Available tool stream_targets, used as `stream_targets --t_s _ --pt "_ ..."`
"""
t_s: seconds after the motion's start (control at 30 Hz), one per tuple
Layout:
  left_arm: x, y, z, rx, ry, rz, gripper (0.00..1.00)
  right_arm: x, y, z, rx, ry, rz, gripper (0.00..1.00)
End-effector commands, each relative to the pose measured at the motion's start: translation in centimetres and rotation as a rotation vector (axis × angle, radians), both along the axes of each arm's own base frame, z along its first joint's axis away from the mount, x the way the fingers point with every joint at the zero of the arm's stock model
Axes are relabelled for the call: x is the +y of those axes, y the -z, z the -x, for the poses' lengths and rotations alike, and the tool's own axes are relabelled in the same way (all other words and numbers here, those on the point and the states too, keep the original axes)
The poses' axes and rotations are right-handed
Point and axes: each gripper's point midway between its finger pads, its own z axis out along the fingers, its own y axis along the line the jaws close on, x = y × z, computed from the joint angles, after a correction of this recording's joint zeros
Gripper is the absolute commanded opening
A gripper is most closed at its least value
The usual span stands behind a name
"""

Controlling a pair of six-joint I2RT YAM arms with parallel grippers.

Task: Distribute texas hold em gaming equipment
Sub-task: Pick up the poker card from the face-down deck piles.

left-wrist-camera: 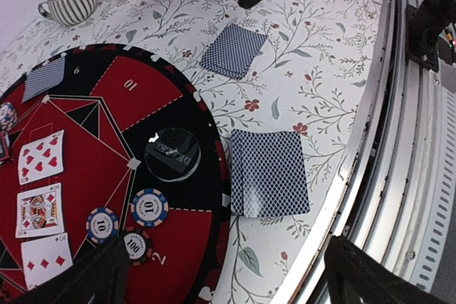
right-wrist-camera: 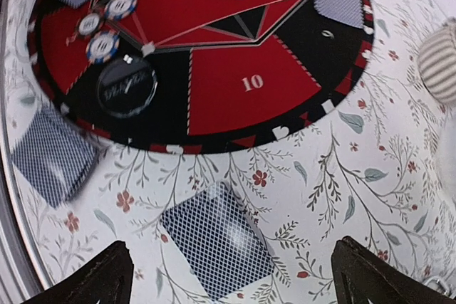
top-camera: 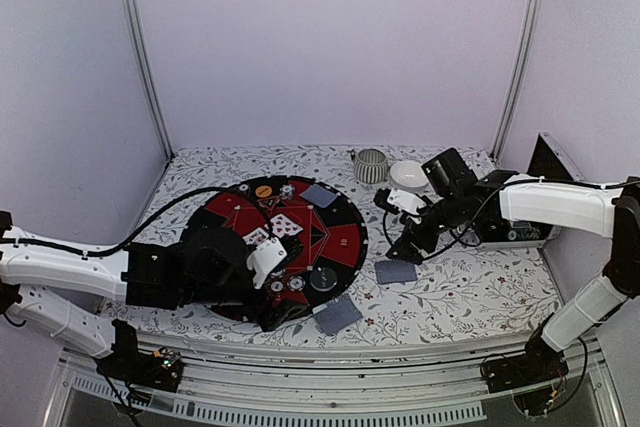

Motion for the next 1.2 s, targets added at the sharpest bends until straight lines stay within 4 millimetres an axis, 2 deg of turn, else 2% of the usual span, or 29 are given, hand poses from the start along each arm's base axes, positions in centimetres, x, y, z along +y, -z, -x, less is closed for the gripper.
stream_targets --t_s 0.0,0.13,0.27,0.43,0.5,0.57,0.63,0.67,0.73,0.93,1.07,1.17 --pt "0.4 -0.9 0.1 0.003 0.007 0.021 0.98 -0.9 4.1 3.0 -0.083 -0.435 0.191 0.99" --pt "0.3 -0.8 0.2 -0.002 0.018 0.017 0.98 -1.0 6.0 3.2 -0.092 -0.547 0.241 0.99" --pt "0.1 -0.5 0.1 0.005 0.023 -0.004 0.98 -1.1 7.4 3.0 -0.005 -0.591 0.243 0.99" --pt "0.0 0.4 0.2 0.022 0.027 -0.034 0.98 -2.1 9.6 2.0 0.123 -0.569 0.286 0.99" --pt "-0.1 0.6 0.3 0.025 0.031 -0.038 0.98 -2.2 10.3 0.8 0.107 -0.533 0.321 0.99" --pt "-0.2 0.6 0.3 0.026 0.037 -0.041 0.98 -2.2 10.7 -0.1 0.084 -0.498 0.341 0.99" --pt "-0.4 0.6 0.4 0.028 0.049 -0.041 0.98 -2.0 10.9 0.2 0.098 -0.514 0.327 0.99" --pt "-0.5 0.6 0.5 0.027 0.053 -0.04 0.98 -1.5 10.4 -0.3 0.088 -0.522 0.315 0.99" --pt "-0.5 0.6 0.3 0.024 0.05 -0.046 0.98 -1.4 10.6 -0.1 0.122 -0.533 0.316 0.99" --pt "-0.1 0.6 0.3 0.02 0.044 -0.054 0.98 -1.9 11.6 2.0 0.234 -0.58 0.314 0.96" --pt "0.0 0.6 0.3 0.018 0.045 -0.06 0.98 -2.2 12.0 2.4 0.283 -0.583 0.325 0.95" --pt "0.1 0.4 0.4 0.017 0.046 -0.057 0.98 -2.2 12.6 2.1 0.302 -0.567 0.342 0.91"
